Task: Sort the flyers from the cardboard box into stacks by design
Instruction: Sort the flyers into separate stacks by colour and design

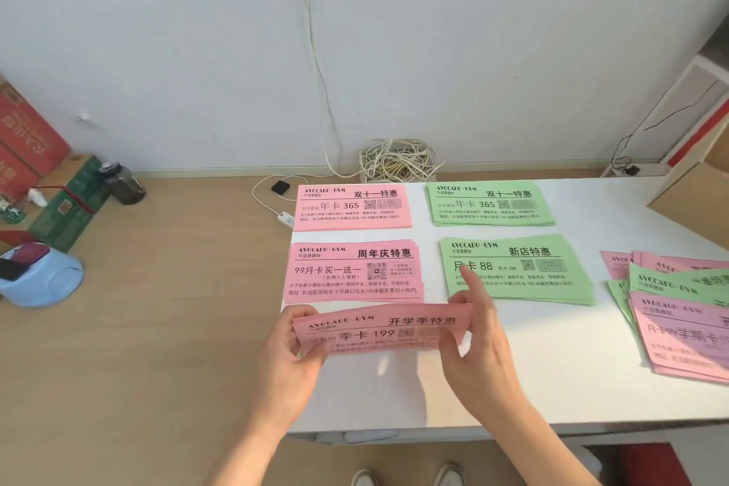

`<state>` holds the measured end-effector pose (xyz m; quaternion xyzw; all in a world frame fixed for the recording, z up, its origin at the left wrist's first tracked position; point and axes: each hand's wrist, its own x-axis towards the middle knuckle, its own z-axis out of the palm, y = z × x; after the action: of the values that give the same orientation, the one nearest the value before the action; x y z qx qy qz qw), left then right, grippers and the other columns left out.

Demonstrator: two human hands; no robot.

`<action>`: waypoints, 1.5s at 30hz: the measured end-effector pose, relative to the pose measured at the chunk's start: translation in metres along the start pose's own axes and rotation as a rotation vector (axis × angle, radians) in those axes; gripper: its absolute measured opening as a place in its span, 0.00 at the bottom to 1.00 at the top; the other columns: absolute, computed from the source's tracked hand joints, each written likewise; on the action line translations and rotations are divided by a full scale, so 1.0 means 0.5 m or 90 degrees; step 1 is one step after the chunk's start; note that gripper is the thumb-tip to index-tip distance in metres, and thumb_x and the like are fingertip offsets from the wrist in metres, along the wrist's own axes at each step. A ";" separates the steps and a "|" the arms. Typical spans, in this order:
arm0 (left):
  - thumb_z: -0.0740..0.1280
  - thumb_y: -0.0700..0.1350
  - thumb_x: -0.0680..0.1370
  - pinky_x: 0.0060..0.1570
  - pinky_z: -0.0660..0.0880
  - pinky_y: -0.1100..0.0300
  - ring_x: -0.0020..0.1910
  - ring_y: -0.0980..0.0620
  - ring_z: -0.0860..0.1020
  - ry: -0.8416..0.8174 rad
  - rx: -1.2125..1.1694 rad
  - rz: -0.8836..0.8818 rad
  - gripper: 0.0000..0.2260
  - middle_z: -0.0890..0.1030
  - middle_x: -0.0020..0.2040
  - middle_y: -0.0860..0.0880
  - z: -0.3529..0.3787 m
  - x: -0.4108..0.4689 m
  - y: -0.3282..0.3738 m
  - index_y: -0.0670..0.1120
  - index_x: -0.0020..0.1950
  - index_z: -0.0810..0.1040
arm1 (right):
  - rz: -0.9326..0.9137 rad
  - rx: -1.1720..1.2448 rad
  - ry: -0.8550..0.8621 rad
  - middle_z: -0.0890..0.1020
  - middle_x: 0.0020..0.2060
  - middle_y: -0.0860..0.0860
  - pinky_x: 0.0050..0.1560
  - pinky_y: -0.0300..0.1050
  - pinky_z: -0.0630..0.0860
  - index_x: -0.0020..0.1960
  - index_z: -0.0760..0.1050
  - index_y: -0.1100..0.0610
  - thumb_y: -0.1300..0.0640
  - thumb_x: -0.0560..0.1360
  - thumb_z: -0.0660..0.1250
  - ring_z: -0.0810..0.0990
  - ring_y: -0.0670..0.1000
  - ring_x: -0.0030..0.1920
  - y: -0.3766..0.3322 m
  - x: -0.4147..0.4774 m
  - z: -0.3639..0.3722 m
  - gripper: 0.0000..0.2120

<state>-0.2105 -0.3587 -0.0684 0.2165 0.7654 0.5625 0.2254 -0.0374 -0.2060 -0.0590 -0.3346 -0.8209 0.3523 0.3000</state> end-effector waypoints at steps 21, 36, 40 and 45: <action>0.75 0.52 0.68 0.60 0.74 0.46 0.63 0.44 0.72 -0.108 0.575 0.280 0.19 0.74 0.65 0.45 -0.023 -0.038 -0.058 0.54 0.58 0.78 | 0.062 -0.332 -0.182 0.73 0.58 0.55 0.45 0.47 0.75 0.64 0.71 0.52 0.55 0.70 0.70 0.74 0.58 0.55 -0.003 -0.010 0.050 0.23; 0.73 0.48 0.71 0.43 0.80 0.56 0.57 0.49 0.77 -0.198 0.571 0.448 0.11 0.78 0.59 0.49 0.167 -0.012 0.082 0.51 0.52 0.78 | 0.121 -0.342 -0.076 0.70 0.66 0.47 0.59 0.45 0.69 0.73 0.63 0.46 0.47 0.75 0.67 0.69 0.52 0.64 0.065 -0.018 -0.240 0.28; 0.71 0.48 0.72 0.48 0.77 0.60 0.55 0.52 0.77 -0.254 0.559 0.506 0.10 0.78 0.58 0.52 0.277 -0.019 0.127 0.52 0.52 0.78 | 0.205 -0.330 -0.039 0.70 0.67 0.46 0.55 0.44 0.70 0.74 0.60 0.44 0.46 0.75 0.67 0.72 0.50 0.63 0.117 -0.009 -0.357 0.30; 0.62 0.50 0.74 0.50 0.77 0.58 0.53 0.50 0.79 -0.307 0.510 0.564 0.10 0.81 0.55 0.50 0.460 -0.030 0.189 0.51 0.51 0.80 | 0.292 -0.329 -0.059 0.68 0.69 0.43 0.56 0.44 0.71 0.74 0.55 0.41 0.47 0.75 0.67 0.71 0.47 0.64 0.213 -0.012 -0.490 0.32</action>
<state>-0.0556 -0.1660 -0.0376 0.7001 0.6819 0.2083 0.0393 0.1808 -0.0618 -0.0036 -0.5588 -0.7992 0.2063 0.0806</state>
